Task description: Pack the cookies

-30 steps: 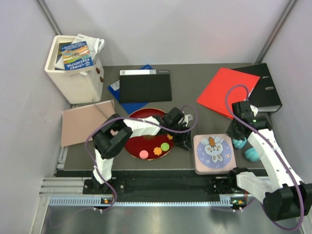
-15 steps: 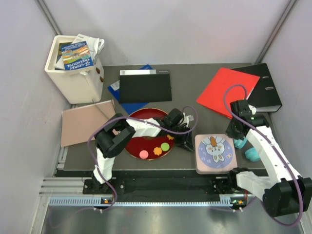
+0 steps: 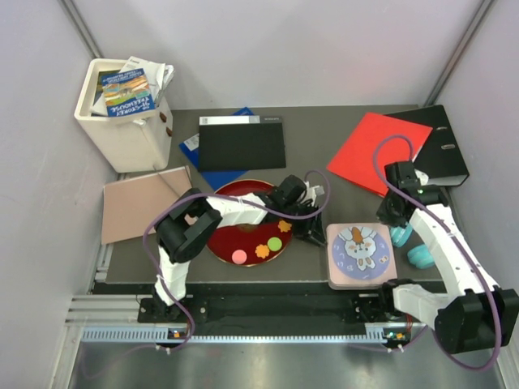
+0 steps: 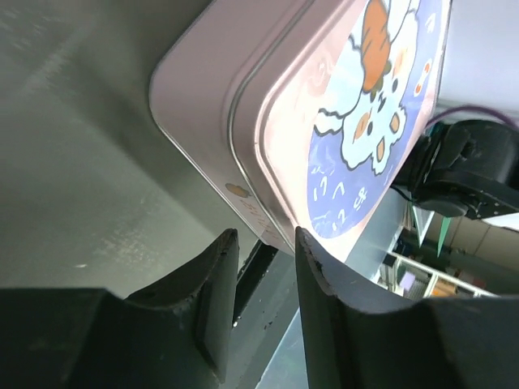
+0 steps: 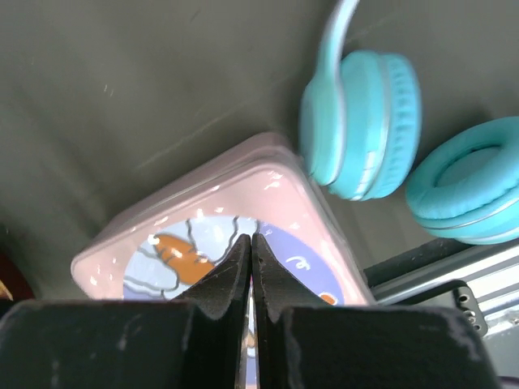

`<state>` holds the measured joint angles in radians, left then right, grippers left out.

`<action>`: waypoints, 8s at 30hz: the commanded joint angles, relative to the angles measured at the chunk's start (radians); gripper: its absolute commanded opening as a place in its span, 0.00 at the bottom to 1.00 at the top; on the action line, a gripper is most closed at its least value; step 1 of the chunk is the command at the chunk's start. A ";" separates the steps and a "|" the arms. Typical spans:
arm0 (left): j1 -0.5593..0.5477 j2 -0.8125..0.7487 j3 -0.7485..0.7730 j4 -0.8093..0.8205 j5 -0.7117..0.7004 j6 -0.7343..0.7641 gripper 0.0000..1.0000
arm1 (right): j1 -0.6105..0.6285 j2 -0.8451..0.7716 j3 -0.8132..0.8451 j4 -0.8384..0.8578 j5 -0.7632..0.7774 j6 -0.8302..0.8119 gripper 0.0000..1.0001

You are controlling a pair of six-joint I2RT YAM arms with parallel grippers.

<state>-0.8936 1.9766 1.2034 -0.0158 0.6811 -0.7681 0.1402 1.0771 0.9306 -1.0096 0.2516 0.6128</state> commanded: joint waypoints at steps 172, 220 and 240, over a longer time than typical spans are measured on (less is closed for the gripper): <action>0.229 0.067 0.423 -0.417 -0.095 0.184 0.47 | -0.013 0.449 0.266 0.017 -0.439 -0.062 0.00; 0.239 -0.051 0.206 -0.593 -0.413 0.243 0.48 | -0.014 0.441 0.125 0.132 -0.271 -0.070 0.00; 0.205 -0.104 0.193 -0.645 -0.377 0.283 0.47 | -0.014 0.570 0.283 0.134 -0.262 -0.038 0.00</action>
<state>-0.6781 1.9274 1.3968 -0.6403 0.2935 -0.5060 0.1158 1.6287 1.1580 -0.8879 -0.0185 0.5598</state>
